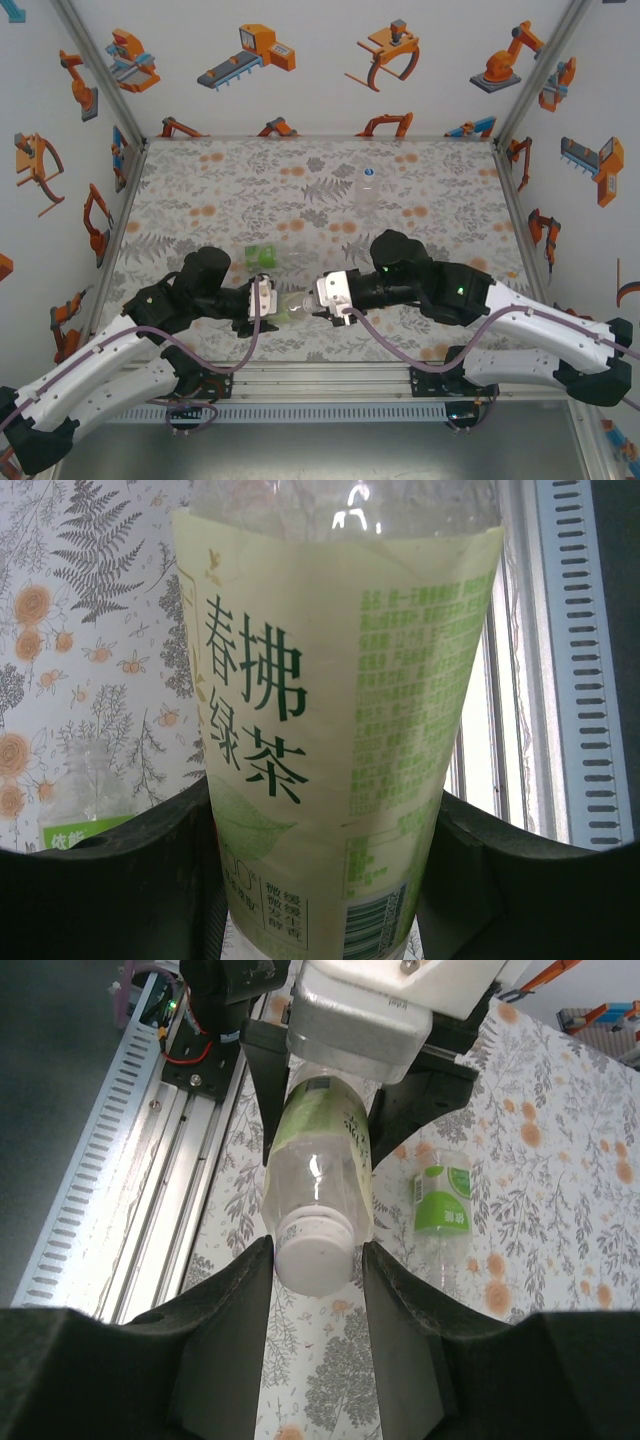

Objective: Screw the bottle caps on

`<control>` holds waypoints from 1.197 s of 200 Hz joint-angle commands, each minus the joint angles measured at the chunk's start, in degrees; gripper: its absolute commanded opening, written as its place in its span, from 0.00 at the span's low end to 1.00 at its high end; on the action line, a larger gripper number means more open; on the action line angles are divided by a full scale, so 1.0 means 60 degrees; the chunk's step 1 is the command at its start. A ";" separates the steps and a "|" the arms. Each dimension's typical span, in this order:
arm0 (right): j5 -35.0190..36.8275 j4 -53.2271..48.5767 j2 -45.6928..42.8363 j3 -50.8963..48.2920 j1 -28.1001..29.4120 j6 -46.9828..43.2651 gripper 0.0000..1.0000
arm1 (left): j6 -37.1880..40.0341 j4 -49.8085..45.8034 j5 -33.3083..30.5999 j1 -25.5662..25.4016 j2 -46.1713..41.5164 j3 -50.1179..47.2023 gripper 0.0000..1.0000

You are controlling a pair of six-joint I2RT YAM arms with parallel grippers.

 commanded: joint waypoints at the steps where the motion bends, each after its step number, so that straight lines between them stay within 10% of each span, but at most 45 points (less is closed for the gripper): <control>1: -0.0093 0.0519 -0.0151 -0.0199 -0.0020 0.0018 0.40 | 0.0213 0.0150 0.0334 -0.0023 -0.0100 0.0079 0.00; 29: -0.0063 0.0564 -0.0132 -0.0178 -0.0009 0.0062 0.35 | 0.0200 0.0149 0.0347 -0.0023 -0.0107 0.0081 0.00; 68: 0.0434 0.1314 -0.0191 -0.0368 -0.0002 0.1601 0.04 | 0.0205 0.0145 0.0303 -0.0023 -0.0119 0.0082 0.00; 104: 0.2642 0.2935 -0.0138 -0.0947 0.0005 0.7662 0.00 | 0.0189 0.0151 0.0024 -0.0023 -0.0149 0.0078 0.00; 163: 0.5723 0.0000 0.0111 -0.0882 -0.0048 1.8184 0.00 | 0.0150 0.0123 -0.0493 -0.0023 -0.0141 0.0104 0.00; 213: 0.5575 0.0072 0.0539 -0.0167 -0.0044 1.7572 0.00 | 0.0147 0.0109 -0.0430 -0.0023 -0.0005 0.0137 0.00; 239: 0.5861 -0.0185 0.0381 0.0403 -0.0041 1.5189 0.37 | 0.0159 0.0103 -0.0413 -0.0023 -0.0062 0.0139 0.00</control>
